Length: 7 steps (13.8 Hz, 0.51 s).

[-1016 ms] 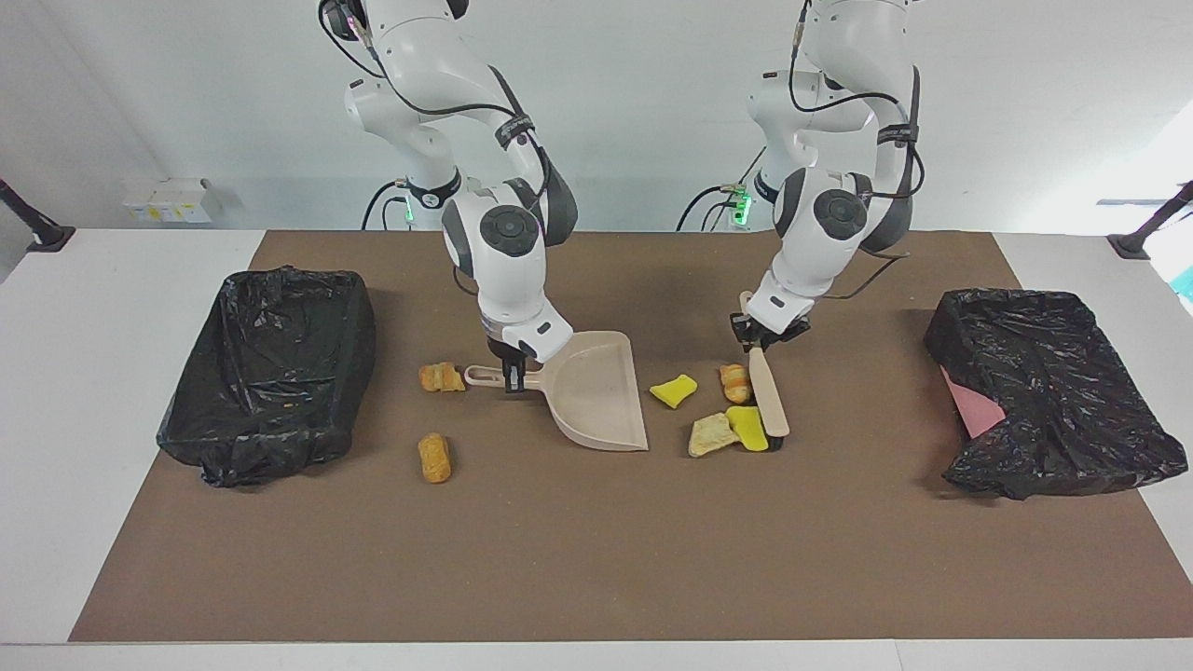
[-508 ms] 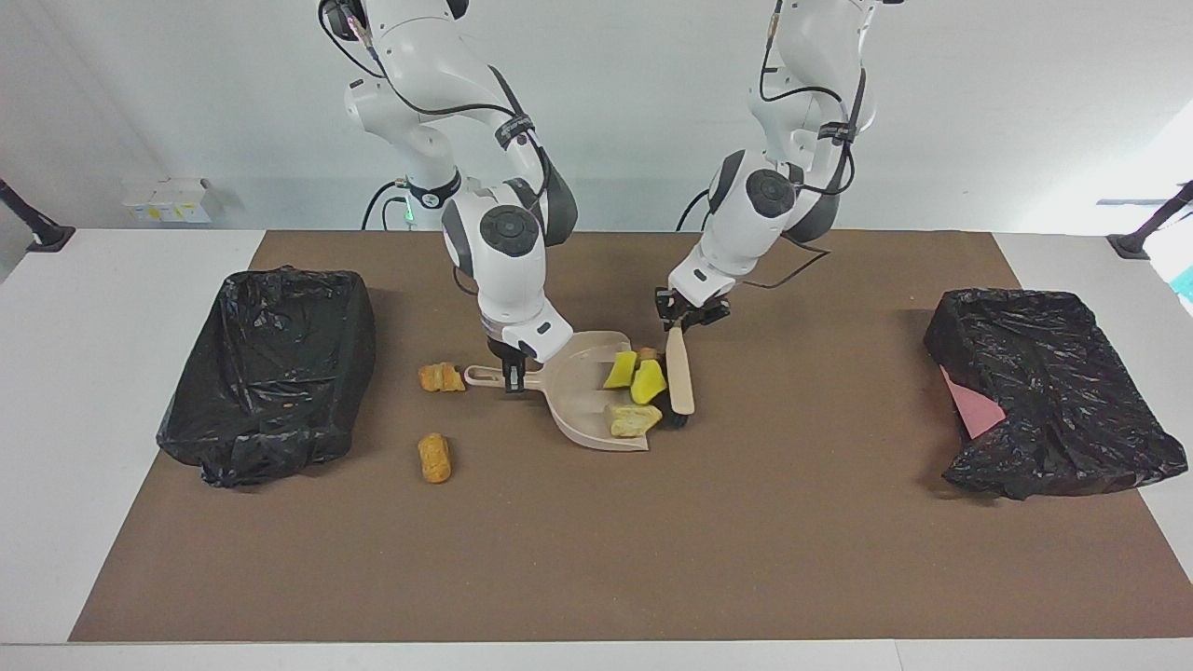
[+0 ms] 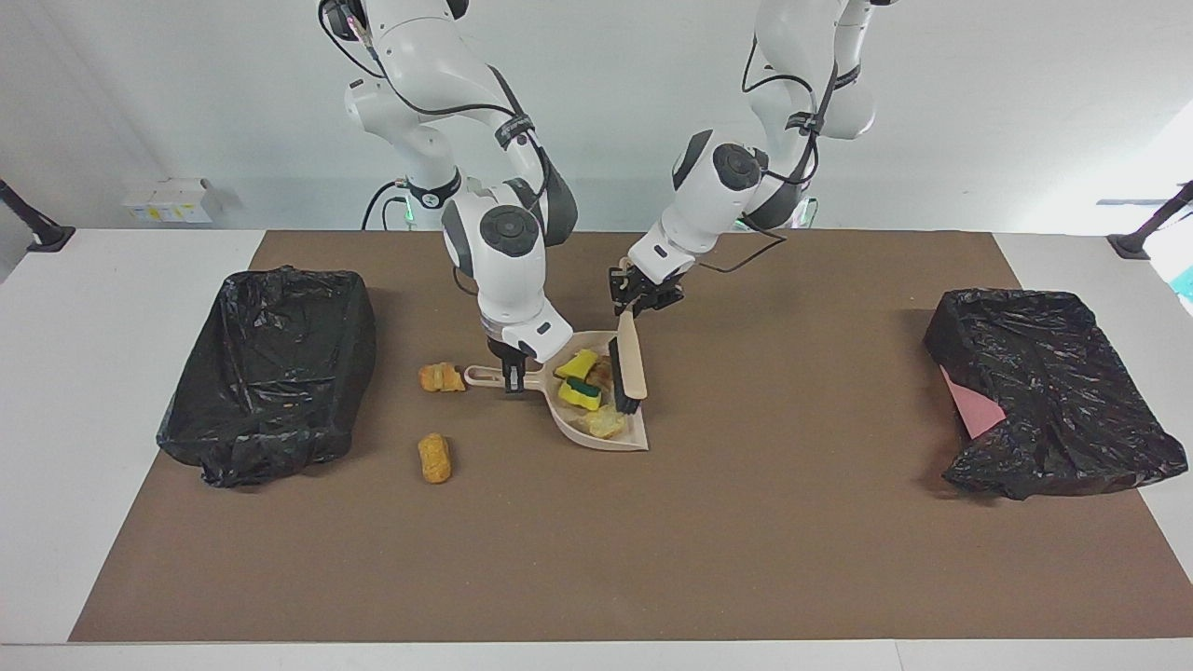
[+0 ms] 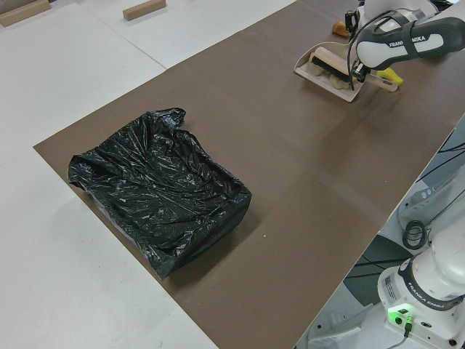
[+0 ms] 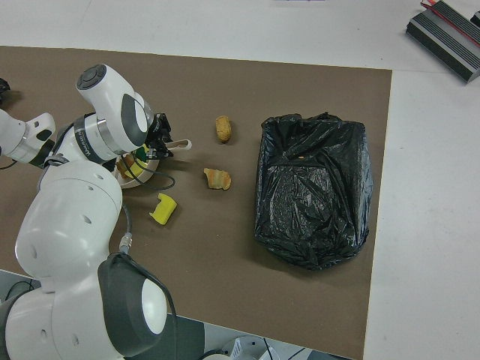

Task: Sweep and dump trash in bin
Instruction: 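Sweep the crumbs and sponges into the dustpan with the left gripper's brush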

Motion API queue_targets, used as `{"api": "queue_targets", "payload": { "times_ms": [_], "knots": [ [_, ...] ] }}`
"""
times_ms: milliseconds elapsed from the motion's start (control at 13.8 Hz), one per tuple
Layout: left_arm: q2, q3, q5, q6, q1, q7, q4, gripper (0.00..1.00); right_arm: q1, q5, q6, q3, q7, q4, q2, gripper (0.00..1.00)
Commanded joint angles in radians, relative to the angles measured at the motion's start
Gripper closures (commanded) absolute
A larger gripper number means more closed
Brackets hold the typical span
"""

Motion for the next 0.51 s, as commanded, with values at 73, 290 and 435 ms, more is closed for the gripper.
{"api": "queue_targets", "payload": {
  "times_ms": [73,290,435],
  "knots": [
    [-0.039,0.017,0.032,-0.120,0.070,-0.033,0.008,1.00,-0.005,-0.020,0.011,0.005,0.012,0.003,0.003,1.00],
    [-0.071,0.014,0.194,-0.219,0.081,-0.162,0.004,1.00,-0.019,-0.017,0.000,0.005,0.003,0.015,-0.002,1.00],
    [-0.093,0.008,0.313,-0.248,0.042,-0.328,-0.011,1.00,-0.033,-0.012,-0.005,0.005,0.000,0.017,-0.014,1.00]
  ]
}}
